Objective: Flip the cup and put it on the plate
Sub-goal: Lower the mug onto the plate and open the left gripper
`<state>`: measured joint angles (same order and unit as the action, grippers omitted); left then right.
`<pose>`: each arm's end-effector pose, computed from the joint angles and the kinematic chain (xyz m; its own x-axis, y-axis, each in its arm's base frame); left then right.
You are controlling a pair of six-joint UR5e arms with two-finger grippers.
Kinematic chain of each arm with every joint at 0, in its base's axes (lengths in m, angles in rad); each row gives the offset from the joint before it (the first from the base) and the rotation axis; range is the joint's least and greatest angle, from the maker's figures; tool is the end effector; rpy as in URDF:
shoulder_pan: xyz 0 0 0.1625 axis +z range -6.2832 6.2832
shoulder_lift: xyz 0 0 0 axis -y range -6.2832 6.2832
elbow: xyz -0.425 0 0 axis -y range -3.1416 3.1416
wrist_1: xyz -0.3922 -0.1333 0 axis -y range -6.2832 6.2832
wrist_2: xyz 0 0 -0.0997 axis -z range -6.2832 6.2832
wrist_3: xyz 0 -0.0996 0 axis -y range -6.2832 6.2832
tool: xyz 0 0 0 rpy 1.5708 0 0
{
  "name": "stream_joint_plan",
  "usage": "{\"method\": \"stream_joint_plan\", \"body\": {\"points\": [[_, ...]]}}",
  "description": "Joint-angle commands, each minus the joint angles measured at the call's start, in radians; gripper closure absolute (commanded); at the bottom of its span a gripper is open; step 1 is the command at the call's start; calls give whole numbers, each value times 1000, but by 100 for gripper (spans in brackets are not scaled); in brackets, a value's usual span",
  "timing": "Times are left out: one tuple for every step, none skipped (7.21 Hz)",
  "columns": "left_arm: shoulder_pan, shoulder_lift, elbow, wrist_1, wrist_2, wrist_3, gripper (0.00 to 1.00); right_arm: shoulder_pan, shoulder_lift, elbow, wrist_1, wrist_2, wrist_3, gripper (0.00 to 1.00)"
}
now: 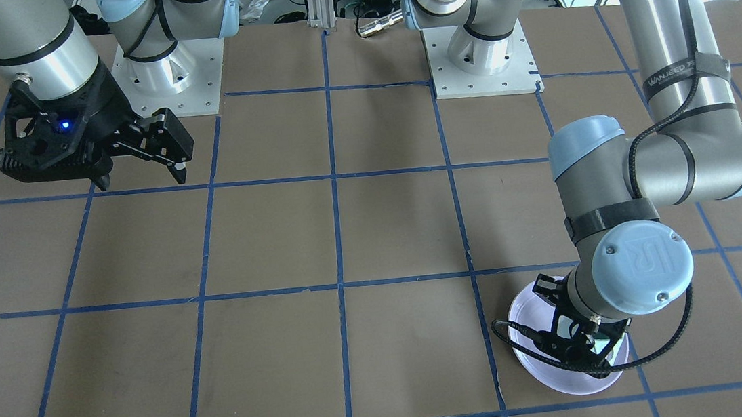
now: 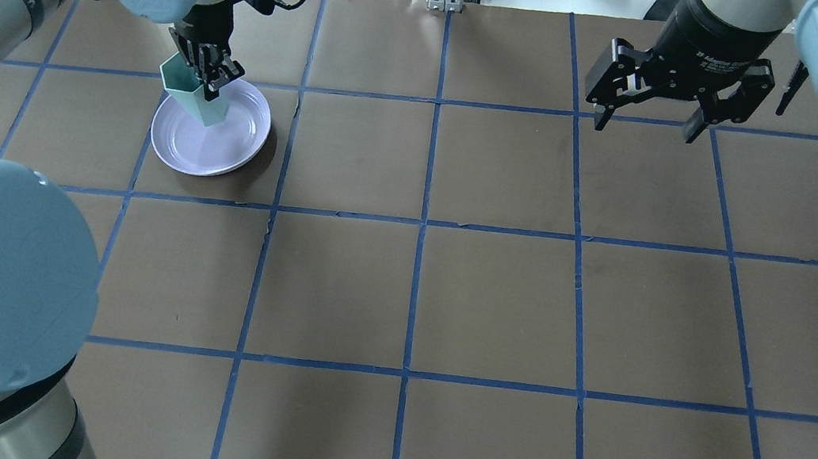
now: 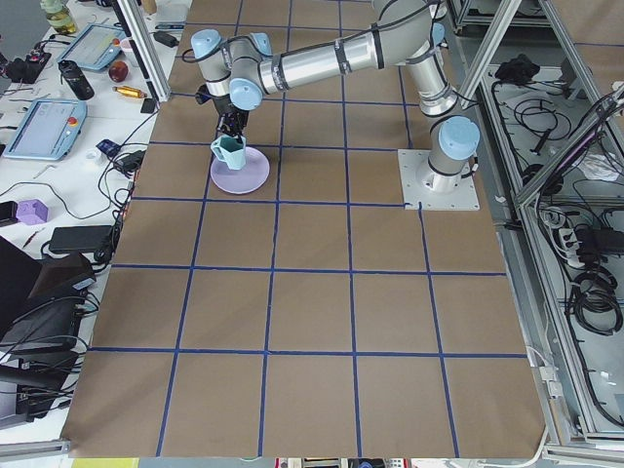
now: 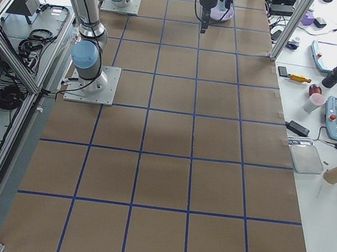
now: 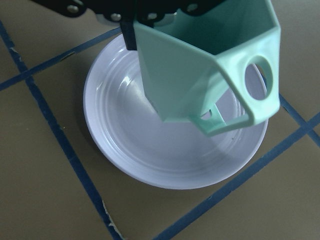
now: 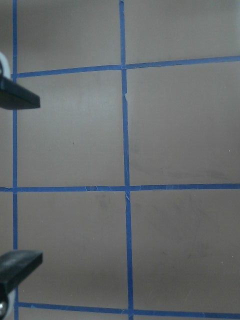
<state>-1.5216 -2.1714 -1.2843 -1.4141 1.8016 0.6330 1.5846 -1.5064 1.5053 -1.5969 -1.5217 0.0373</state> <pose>-0.0761 -0.7011 0.2806 -0.8141 0.5738 -0.0894 0.5371 0.8025 0.2600 0.1454 -0.5200 0.4903 -0.9985 0.0222 -0.0500 0.0235 0.9994 -0.0254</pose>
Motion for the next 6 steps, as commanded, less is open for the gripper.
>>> {"method": "stream_joint_plan", "body": {"points": [[-2,-19,2,-2,9,-1,100,0,0,-1,0,0,-1,0],[-2,-30,2,-3,12,2,100,0,0,-1,0,0,-1,0],[-2,-37,0,-6,10,2,100,0,0,-1,0,0,-1,0],[-2,-39,0,-6,9,2,83,0,0,-1,0,0,-1,0],[-2,-41,-1,-6,7,1,33,0,0,-1,0,0,-1,0],[-5,-30,-3,-6,5,-2,12,0,0,-1,0,0,-1,0]]}}
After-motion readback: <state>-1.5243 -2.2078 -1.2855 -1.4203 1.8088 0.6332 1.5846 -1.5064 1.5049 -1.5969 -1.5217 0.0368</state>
